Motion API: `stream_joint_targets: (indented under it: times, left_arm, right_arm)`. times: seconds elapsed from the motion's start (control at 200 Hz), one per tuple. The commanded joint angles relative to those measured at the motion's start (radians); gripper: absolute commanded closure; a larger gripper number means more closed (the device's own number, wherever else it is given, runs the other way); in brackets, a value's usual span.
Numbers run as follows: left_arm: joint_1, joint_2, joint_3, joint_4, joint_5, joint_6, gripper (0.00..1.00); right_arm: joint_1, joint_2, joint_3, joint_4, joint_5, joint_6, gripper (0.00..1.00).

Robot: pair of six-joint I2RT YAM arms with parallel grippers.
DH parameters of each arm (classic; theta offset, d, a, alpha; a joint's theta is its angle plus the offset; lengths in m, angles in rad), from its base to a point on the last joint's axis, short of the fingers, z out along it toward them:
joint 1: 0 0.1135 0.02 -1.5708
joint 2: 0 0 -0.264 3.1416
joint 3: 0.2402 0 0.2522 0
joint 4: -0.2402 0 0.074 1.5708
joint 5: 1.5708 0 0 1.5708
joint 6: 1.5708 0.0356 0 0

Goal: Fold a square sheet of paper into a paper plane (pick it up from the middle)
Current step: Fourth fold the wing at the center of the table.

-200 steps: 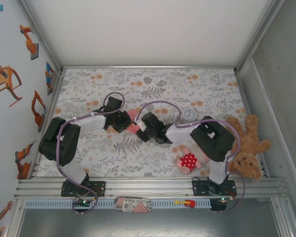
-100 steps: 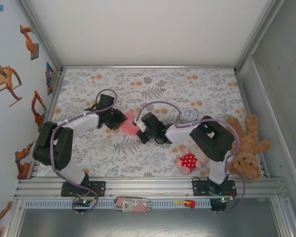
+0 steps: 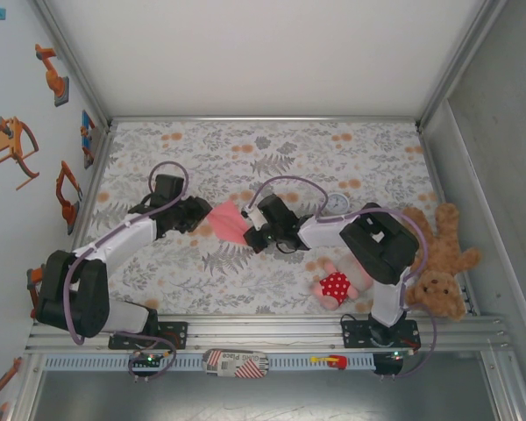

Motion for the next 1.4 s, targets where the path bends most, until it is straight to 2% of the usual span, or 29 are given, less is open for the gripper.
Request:
stream_joint_targets:
  times: [0.0,0.18,0.451,0.661,0.856,1.392]
  left_arm:
    - [-0.01,-0.038,-0.051,0.091,0.028,-0.025,0.63]
    - [-0.063,-0.025,-0.092,0.175,0.033,-0.04,0.63]
    - [-0.141,0.118,-0.08,0.312,0.073,-0.063,0.64]
    - [-0.153,0.188,-0.091,0.406,0.096,-0.069,0.64]
    - [-0.156,0.222,-0.103,0.465,0.11,-0.064,0.59]
    - [-0.158,0.236,-0.118,0.467,0.094,-0.033,0.54]
  right_arm:
    - [-0.022,0.011,0.019,0.026,-0.071,0.073,1.0]
    - [-0.055,0.027,0.015,0.051,-0.118,0.14,1.0]
    - [-0.092,0.039,0.003,0.089,-0.204,0.217,1.0]
    - [-0.117,0.055,-0.001,0.093,-0.267,0.254,1.0]
    - [-0.131,0.08,0.015,0.082,-0.308,0.269,1.0]
    - [-0.166,0.129,0.05,0.064,-0.4,0.336,1.0]
